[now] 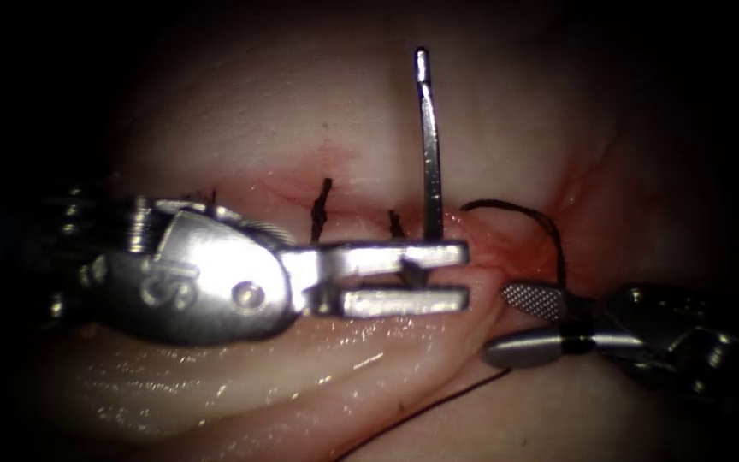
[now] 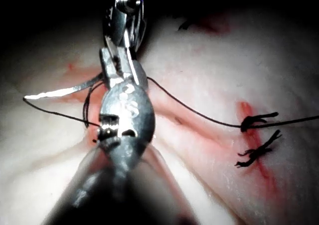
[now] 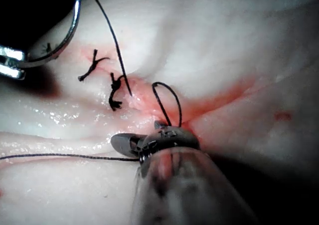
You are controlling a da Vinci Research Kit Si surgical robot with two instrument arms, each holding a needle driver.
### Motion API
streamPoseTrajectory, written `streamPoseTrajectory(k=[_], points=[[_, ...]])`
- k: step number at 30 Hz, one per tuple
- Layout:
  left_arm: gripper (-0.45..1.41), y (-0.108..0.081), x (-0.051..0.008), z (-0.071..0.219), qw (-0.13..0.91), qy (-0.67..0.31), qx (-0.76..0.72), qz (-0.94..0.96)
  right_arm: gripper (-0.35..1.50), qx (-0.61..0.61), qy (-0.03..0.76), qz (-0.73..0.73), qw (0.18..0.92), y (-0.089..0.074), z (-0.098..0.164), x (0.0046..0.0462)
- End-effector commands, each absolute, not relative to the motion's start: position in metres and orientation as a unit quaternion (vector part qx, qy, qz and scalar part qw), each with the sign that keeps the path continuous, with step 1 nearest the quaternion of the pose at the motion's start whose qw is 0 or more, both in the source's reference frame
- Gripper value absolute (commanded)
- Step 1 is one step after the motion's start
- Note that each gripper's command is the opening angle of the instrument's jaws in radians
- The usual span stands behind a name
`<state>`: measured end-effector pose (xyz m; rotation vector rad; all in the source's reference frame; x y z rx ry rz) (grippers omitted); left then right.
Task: Wound Closure
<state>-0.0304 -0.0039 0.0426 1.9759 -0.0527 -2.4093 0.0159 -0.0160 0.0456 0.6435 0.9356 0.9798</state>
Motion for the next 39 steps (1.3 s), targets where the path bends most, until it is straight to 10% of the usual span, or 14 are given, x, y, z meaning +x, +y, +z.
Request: streamPoseTrajectory(k=[1,6,39], points=[[-0.45,-0.0041,-0.031,0.0438,0.019,-0.017,0.629,-0.777,1.1,0.285,0.425,0.46,0.726,-0.0149,0.0457,0.016],[-0.45,-0.0057,-0.0322,0.0468,0.041,-0.023,0.611,-0.79,1.33,0.276,0.434,0.479,0.711,-0.0137,0.0442,0.0151],[-0.45,-0.008,-0.0341,0.0496,0.168,-0.093,0.561,-0.805,1.03,0.441,0.464,0.511,0.574,-0.0118,0.0416,0.0188]])
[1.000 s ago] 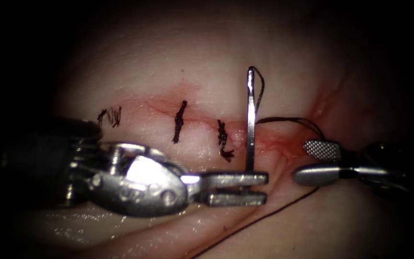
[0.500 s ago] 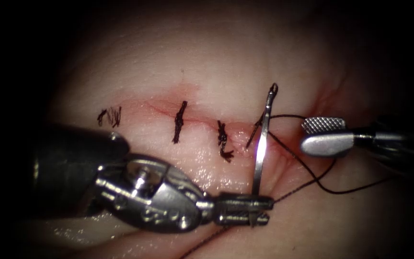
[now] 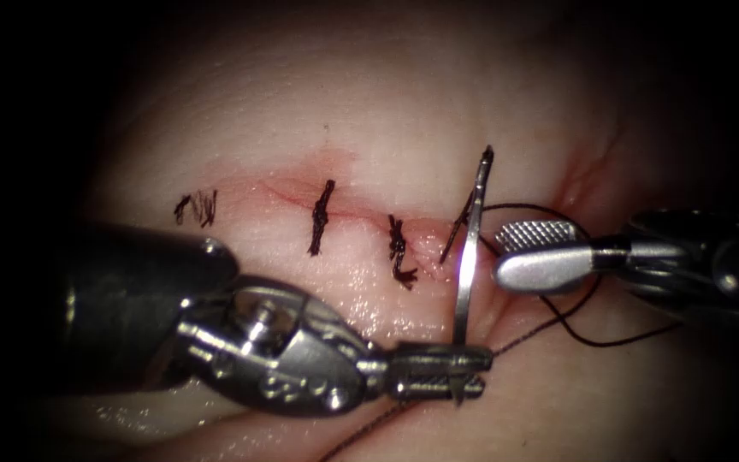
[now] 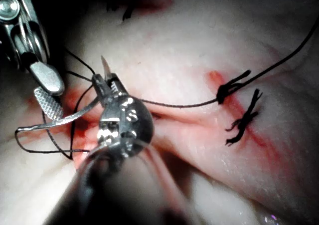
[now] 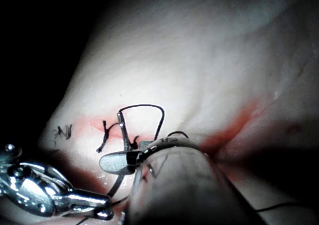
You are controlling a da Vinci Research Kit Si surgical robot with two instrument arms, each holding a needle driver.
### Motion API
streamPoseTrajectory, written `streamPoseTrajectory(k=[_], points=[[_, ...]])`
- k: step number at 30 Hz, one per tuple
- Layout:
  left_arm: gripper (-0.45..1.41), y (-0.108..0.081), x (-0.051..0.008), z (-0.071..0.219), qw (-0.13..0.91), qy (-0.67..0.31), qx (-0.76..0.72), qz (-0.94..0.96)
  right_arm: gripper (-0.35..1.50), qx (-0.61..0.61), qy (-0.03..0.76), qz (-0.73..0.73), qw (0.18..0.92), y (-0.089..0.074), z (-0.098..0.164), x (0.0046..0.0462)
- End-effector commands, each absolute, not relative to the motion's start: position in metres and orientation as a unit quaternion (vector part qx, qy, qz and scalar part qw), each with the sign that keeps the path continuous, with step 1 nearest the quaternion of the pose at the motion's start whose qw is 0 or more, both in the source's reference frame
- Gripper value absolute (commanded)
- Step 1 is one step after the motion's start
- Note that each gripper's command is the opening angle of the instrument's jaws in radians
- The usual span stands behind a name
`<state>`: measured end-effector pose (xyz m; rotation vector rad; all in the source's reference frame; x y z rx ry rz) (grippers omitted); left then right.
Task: Wound Closure
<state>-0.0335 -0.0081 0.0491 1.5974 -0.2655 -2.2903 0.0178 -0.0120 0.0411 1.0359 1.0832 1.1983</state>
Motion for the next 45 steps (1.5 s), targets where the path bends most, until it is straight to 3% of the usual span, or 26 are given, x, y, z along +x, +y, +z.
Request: streamPoseTrajectory(k=[1,12,17,20,21,22,23,28,30,31,34,38,40,41,42,43,44,45], points=[[-0.45,-0.0081,-0.0343,0.0495,0.166,-0.094,0.561,-0.806,1.01,0.44,0.467,0.511,0.573,-0.0118,0.0417,0.0191],[-0.45,-0.0082,-0.0344,0.0489,0.166,-0.094,0.56,-0.806,1.01,0.434,0.474,0.51,0.571,-0.0121,0.0427,0.0208],[-0.45,-0.0082,-0.0345,0.0489,0.165,-0.095,0.558,-0.807,0.91,0.432,0.475,0.511,0.571,-0.0121,0.0428,0.0212],[-0.45,-0.0082,-0.0346,0.0489,0.165,-0.096,0.558,-0.807,0.64,0.432,0.475,0.511,0.571,-0.0121,0.0428,0.0213],[-0.45,-0.0082,-0.0346,0.0489,0.165,-0.096,0.558,-0.807,0.34,0.433,0.475,0.511,0.571,-0.0121,0.0428,0.0213],[-0.45,-0.0082,-0.0346,0.0489,0.165,-0.096,0.558,-0.807,-0.1,0.431,0.474,0.512,0.571,-0.0121,0.0428,0.0213],[-0.45,-0.0082,-0.0346,0.0488,0.165,-0.096,0.558,-0.808,-0.35,0.423,0.473,0.519,0.573,-0.0123,0.0429,0.0213],[-0.42,-0.0081,-0.0347,0.0487,0.164,-0.095,0.558,-0.808,-0.35,0.394,0.465,0.544,0.577,-0.0124,0.0432,0.0213],[0.49,-0.0078,-0.0346,0.0485,0.163,-0.094,0.559,-0.808,-0.35,0.392,0.463,0.549,0.576,-0.0124,0.0434,0.0212],[0.67,-0.0077,-0.0346,0.0483,0.162,-0.093,0.559,-0.808,-0.35,0.389,0.461,0.551,0.577,-0.0123,0.0435,0.0211],[1.13,-0.007,-0.0343,0.0474,0.084,-0.053,0.577,-0.811,-0.35,0.383,0.466,0.549,0.579,-0.0118,0.0439,0.0205],[1.34,-0.0056,-0.0329,0.0449,-0.005,-0.025,0.61,-0.792,-0.35,0.348,0.501,0.534,0.586,-0.0105,0.0443,0.0192],[1.24,-0.0049,-0.032,0.0439,-0.029,-0.004,0.613,-0.79,-0.35,0.337,0.511,0.534,0.584,-0.0101,0.0444,0.0188],[1.09,-0.0046,-0.0308,0.0432,-0.046,0.018,0.615,-0.787,-0.35,0.326,0.521,0.537,0.578,-0.0096,0.0443,0.0183],[1.09,-0.0046,-0.0308,0.0432,-0.046,0.018,0.615,-0.787,-0.35,0.326,0.521,0.537,0.578,-0.0096,0.0443,0.0183],[0.94,-0.0045,-0.0303,0.0431,-0.057,0.028,0.615,-0.786,-0.35,0.323,0.524,0.538,0.577,-0.0095,0.0442,0.0181],[0.64,-0.0044,-0.0298,0.043,-0.067,0.04,0.614,-0.785,-0.35,0.321,0.526,0.538,0.576,-0.0093,0.0441,0.018],[0.19,-0.0042,-0.0294,0.0431,-0.074,0.055,0.61,-0.787,-0.35,0.313,0.529,0.536,0.578,-0.0091,0.044,0.0179]])
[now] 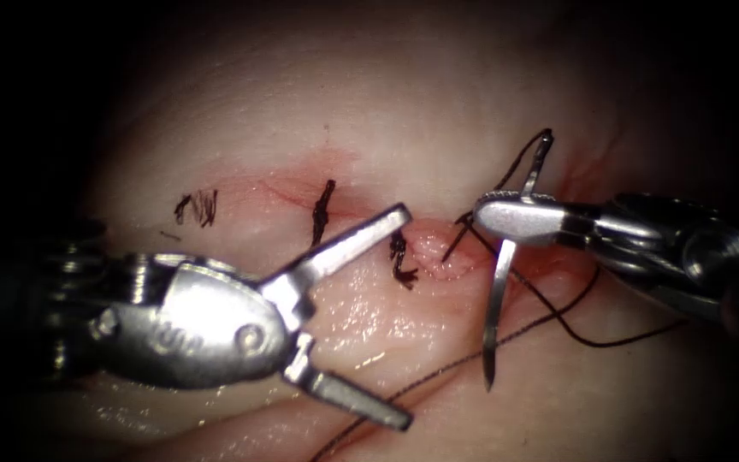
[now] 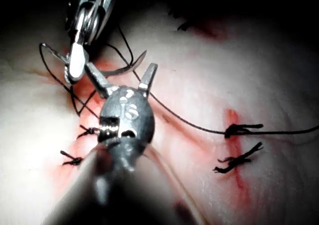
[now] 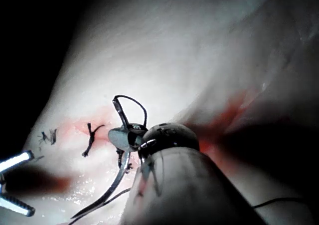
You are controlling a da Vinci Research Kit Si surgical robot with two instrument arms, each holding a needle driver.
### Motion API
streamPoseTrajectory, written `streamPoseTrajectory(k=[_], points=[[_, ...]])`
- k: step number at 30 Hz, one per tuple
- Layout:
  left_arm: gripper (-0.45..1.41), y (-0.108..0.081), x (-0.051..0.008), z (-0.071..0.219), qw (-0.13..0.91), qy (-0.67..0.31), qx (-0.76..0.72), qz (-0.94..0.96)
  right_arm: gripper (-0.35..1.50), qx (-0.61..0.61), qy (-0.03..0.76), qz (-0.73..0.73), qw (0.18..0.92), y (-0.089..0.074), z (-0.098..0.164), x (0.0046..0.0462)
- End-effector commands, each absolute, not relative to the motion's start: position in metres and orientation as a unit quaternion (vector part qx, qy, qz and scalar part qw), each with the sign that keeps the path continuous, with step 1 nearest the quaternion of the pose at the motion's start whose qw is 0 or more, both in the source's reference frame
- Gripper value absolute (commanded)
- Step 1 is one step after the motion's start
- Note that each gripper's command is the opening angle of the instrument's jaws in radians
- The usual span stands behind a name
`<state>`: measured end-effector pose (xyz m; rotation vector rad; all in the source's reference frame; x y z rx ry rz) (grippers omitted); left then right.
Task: Wound Closure
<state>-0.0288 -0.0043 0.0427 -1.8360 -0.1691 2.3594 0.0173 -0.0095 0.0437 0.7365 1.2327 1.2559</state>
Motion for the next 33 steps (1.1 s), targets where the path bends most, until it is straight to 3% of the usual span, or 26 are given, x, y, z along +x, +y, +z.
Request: streamPoseTrajectory(k=[1,2,3,19,33], points=[[-0.23,-0.004,-0.0289,0.043,0.087,-0.084,-0.602,0.789,-0.35,0.309,0.532,0.535,0.579,-0.009,0.044,0.0179],[-0.44,-0.003,-0.0287,0.044,0.09,-0.105,-0.595,0.792,-0.35,0.304,0.537,0.534,0.579,-0.009,0.044,0.0179],[-0.45,-0.003,-0.0285,0.044,0.092,-0.12,-0.587,0.796,-0.35,0.297,0.544,0.531,0.578,-0.009,0.044,0.0179],[-0.45,-0.002,-0.0327,0.056,0.07,-0.136,-0.397,0.905,-0.35,0.184,0.574,0.504,0.619,-0.008,0.044,0.0179],[-0.45,-0.001,-0.0336,0.057,0.059,-0.165,-0.343,0.923,-0.35,0.132,0.586,0.467,0.648,-0.008,0.044,0.0182]])
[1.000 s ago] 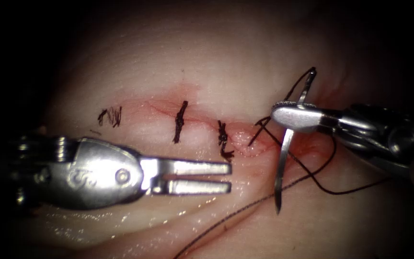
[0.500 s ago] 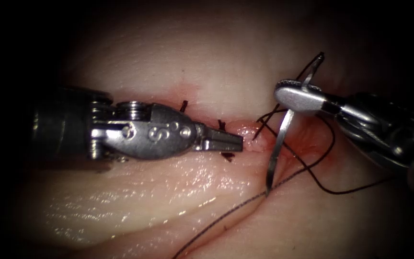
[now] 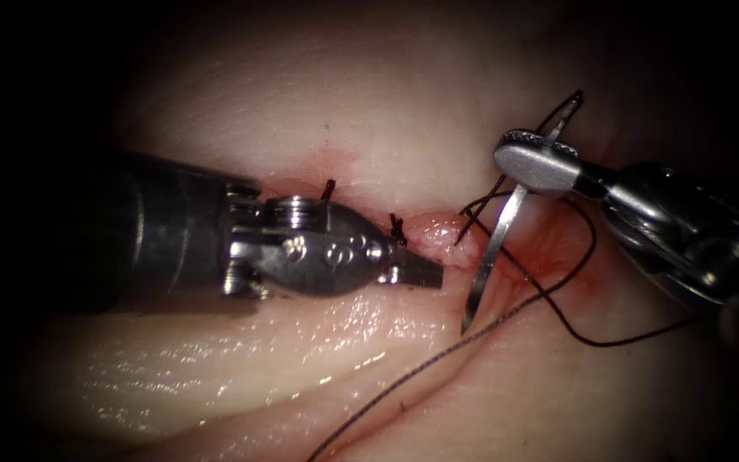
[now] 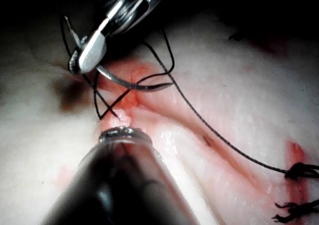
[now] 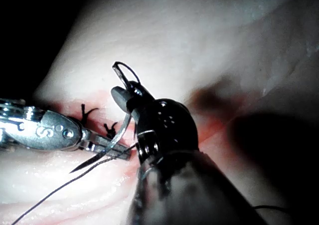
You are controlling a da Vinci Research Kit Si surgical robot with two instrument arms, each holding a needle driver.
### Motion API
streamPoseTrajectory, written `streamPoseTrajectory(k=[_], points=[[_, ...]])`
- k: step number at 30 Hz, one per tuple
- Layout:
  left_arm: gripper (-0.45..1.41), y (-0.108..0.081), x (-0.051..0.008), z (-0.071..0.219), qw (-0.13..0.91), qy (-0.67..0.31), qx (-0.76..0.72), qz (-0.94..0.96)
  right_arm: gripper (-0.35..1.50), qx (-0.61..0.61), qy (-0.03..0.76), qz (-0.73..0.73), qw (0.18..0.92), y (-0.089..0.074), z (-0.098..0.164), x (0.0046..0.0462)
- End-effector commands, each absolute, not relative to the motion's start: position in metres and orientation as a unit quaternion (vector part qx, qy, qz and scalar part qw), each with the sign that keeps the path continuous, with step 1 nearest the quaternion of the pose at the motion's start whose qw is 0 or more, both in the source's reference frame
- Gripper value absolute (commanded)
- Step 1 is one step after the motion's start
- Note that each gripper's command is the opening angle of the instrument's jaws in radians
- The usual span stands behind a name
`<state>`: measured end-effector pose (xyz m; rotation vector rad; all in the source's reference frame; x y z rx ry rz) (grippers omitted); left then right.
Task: Wound Closure
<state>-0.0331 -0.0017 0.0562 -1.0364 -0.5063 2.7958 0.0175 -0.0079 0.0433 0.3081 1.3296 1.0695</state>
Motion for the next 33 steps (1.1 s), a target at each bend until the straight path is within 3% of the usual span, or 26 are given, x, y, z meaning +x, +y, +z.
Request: streamPoseTrajectory(k=[1,26,27,28,29,31,33], points=[[-0.45,-0.0011,-0.0338,0.0572,0.06,-0.158,-0.333,0.928,-0.35,0.12,0.59,0.461,0.651,-0.008,0.0438,0.0183],[-0.45,-0.0012,-0.032,0.0628,0.077,-0.186,-0.219,0.955,-0.35,-0.065,0.599,0.349,0.718,-0.0088,0.0448,0.0197],[-0.42,-0.0013,-0.0321,0.0627,0.076,-0.188,-0.217,0.955,-0.35,-0.073,0.599,0.344,0.72,-0.0088,0.0449,0.0198],[-0.18,-0.0016,-0.0323,0.0626,0.077,-0.189,-0.217,0.955,-0.35,-0.088,0.598,0.332,0.725,-0.0089,0.0453,0.0202],[-0.18,-0.0016,-0.0323,0.0626,0.077,-0.189,-0.217,0.955,-0.35,-0.088,0.598,0.332,0.725,-0.0089,0.0453,0.0202],[0.12,-0.0021,-0.0327,0.0621,0.08,-0.193,-0.217,0.954,-0.35,-0.113,0.593,0.311,0.734,-0.0093,0.0459,0.0208],[0.15,-0.0022,-0.0328,0.0618,0.081,-0.195,-0.217,0.953,-0.35,-0.119,0.593,0.305,0.736,-0.0095,0.0462,0.0209]])
